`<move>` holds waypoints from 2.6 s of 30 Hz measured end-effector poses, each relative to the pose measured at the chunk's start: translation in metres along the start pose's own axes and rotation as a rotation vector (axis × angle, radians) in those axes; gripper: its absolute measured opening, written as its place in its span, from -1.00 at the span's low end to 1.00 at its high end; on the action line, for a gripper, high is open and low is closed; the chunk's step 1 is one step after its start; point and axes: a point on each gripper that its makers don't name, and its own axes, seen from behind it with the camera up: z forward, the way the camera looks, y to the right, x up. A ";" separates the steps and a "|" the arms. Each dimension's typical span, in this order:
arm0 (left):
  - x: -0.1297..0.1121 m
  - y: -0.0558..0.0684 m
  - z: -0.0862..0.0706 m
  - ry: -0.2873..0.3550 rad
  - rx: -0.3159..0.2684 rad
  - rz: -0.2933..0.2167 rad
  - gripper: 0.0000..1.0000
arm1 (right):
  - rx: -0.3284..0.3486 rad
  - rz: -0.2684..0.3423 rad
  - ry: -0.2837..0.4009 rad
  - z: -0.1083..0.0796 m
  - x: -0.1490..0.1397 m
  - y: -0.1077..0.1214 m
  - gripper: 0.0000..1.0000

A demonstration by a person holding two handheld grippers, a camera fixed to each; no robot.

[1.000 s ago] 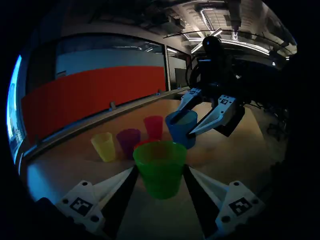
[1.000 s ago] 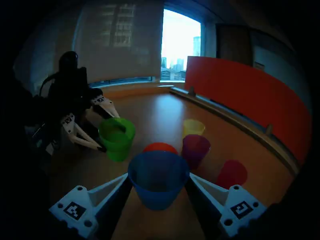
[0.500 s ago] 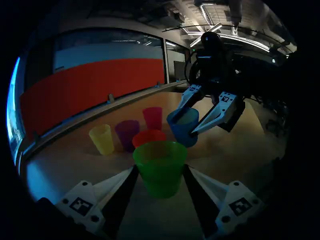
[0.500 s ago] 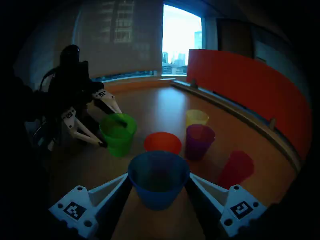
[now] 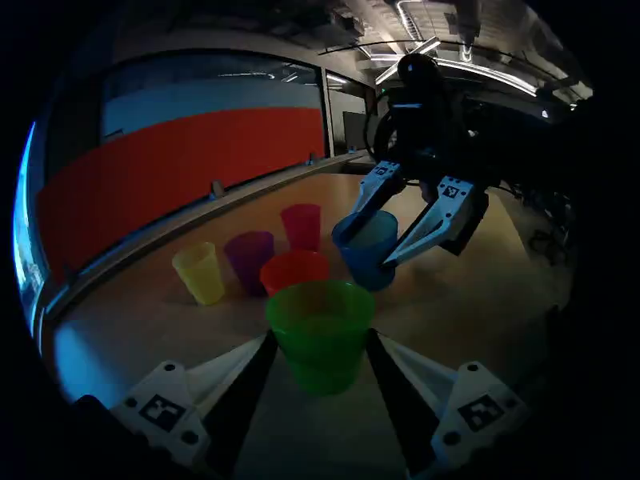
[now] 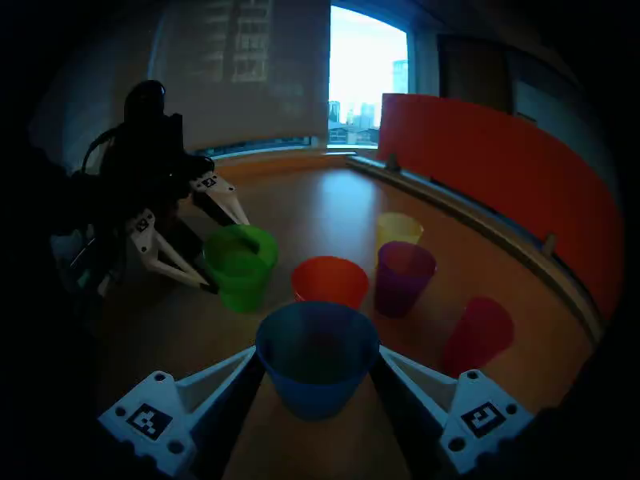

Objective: Pour water

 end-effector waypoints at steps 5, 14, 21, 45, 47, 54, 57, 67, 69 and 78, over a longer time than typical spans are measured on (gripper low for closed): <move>-0.003 0.000 0.000 -0.014 -0.004 0.005 0.61 | 0.003 -0.002 -0.002 0.002 0.000 0.000 0.79; -0.005 0.000 0.000 -0.034 -0.011 0.021 0.61 | 0.008 -0.005 -0.011 0.003 -0.004 -0.001 0.79; -0.005 -0.002 0.000 -0.037 -0.013 0.021 0.60 | 0.007 -0.005 -0.013 0.003 -0.005 0.000 0.80; -0.013 -0.004 0.003 -0.072 -0.016 0.039 0.61 | 0.005 -0.006 -0.048 0.004 -0.023 0.002 0.82; -0.014 -0.004 0.004 -0.076 -0.016 0.040 0.61 | 0.004 -0.007 -0.052 0.003 -0.025 0.002 0.82; -0.017 -0.003 0.005 -0.084 -0.019 0.040 0.61 | 0.000 -0.007 -0.062 0.003 -0.030 0.003 0.82; -0.017 -0.004 0.005 -0.086 -0.019 0.040 0.61 | -0.001 -0.006 -0.066 0.002 -0.032 0.003 0.82; -0.022 -0.002 0.005 -0.114 -0.027 0.058 0.61 | -0.001 -0.009 -0.072 0.003 -0.033 0.002 0.82; -0.022 -0.002 0.005 -0.117 -0.028 0.062 0.60 | -0.001 -0.012 -0.072 0.003 -0.033 0.002 0.82; -0.023 -0.002 0.005 -0.129 -0.031 0.073 0.61 | -0.004 -0.018 -0.074 0.002 -0.035 0.003 0.82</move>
